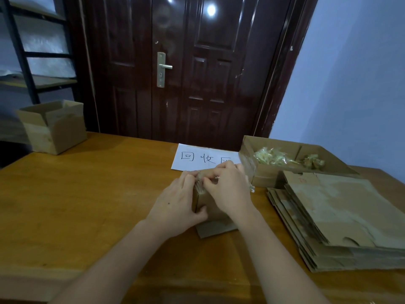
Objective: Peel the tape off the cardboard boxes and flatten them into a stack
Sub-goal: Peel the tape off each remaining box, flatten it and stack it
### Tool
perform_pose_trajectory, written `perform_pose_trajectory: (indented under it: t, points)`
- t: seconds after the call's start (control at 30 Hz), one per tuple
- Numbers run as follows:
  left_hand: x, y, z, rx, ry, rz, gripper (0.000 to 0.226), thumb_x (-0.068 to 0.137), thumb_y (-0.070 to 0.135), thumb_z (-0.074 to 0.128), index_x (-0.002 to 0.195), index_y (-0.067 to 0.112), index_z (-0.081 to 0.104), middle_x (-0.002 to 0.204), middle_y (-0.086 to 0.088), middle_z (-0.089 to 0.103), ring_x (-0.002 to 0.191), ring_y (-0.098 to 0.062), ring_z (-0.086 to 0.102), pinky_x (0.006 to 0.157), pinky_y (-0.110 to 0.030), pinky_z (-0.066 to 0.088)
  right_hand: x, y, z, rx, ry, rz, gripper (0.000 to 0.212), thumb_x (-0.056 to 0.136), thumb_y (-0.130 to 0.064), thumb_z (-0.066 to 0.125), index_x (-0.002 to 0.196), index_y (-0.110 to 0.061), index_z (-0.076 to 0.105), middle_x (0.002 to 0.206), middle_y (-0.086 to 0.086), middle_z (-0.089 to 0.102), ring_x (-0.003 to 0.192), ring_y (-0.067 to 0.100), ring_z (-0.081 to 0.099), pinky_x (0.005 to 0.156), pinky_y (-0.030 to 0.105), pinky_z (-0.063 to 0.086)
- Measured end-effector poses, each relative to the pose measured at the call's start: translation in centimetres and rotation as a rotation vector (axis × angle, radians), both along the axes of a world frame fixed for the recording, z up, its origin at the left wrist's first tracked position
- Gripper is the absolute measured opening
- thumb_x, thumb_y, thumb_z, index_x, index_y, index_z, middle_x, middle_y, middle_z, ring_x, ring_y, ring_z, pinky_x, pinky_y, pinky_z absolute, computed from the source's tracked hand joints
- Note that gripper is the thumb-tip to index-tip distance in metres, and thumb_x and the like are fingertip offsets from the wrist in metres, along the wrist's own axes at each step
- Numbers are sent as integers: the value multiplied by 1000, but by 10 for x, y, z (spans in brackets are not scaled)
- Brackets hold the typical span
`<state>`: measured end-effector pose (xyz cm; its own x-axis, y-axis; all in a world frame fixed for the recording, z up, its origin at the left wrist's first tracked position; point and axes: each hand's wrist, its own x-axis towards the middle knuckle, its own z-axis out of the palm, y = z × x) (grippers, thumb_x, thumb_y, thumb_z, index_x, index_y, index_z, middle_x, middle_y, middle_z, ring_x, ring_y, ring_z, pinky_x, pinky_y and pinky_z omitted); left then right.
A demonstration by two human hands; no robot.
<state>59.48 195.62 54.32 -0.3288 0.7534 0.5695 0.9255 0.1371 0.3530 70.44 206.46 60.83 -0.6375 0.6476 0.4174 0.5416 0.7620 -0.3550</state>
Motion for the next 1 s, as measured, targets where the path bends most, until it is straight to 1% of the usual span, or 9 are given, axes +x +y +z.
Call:
perform_pose_trajectory:
  t: [0.1,0.17,0.37,0.43,0.5,0.63,0.73,0.9,1.0]
  points:
    - [0,0,3,-13,27,14,65,75,61,57,126,26,37,133,11,45,106,-10,55,77,-25,49,-3,-1,3,40,-23,-3,20,98,-34,58,87,-21,69,101,-5,57,99,17,51,82,38,52]
    - [0,1,6,-26,50,30,65,73,62,57,124,28,34,128,12,45,101,-11,55,75,-29,52,-2,6,8,58,-17,-16,19,99,-25,56,85,-13,61,95,0,53,89,21,57,77,38,50]
    - [1,5,10,-67,48,35,71,72,64,55,130,28,34,120,12,43,100,-11,53,79,-33,52,4,17,15,121,43,-8,15,95,-12,59,80,-11,57,90,3,54,77,21,57,73,38,49]
    - [1,6,9,-62,46,35,69,72,63,55,128,28,34,118,13,42,98,-10,52,76,-29,49,4,14,10,98,138,59,14,94,-13,64,80,-13,61,87,-2,55,74,13,55,69,30,50]
    - [1,6,8,-58,41,27,65,72,61,56,125,28,36,115,13,41,96,-9,50,74,-27,46,2,11,5,61,165,162,8,91,-15,69,83,-14,70,90,-4,61,77,9,58,71,27,52]
    - [1,6,6,-44,20,-4,58,73,56,59,120,28,39,114,13,43,97,-9,51,74,-26,47,0,6,-3,-83,137,271,9,88,-19,73,85,-17,81,102,-5,70,96,14,62,90,34,50]
    - [1,5,6,-42,18,0,55,73,57,58,116,29,38,118,12,45,99,-9,51,75,-26,47,2,8,-1,-173,162,202,16,92,-29,69,80,-27,80,100,-13,66,103,8,52,99,35,40]
    - [2,3,6,-38,32,6,53,74,57,59,114,31,37,120,13,43,97,-8,49,75,-25,45,4,11,2,-156,-17,12,20,89,-51,67,102,-38,77,115,-19,49,120,12,36,99,36,43]
    - [1,2,6,-33,10,-17,58,74,57,59,120,30,37,124,13,45,102,-6,49,78,-22,44,-2,8,3,-200,34,-37,11,89,-44,67,81,-40,74,119,-18,57,119,15,40,94,37,40]
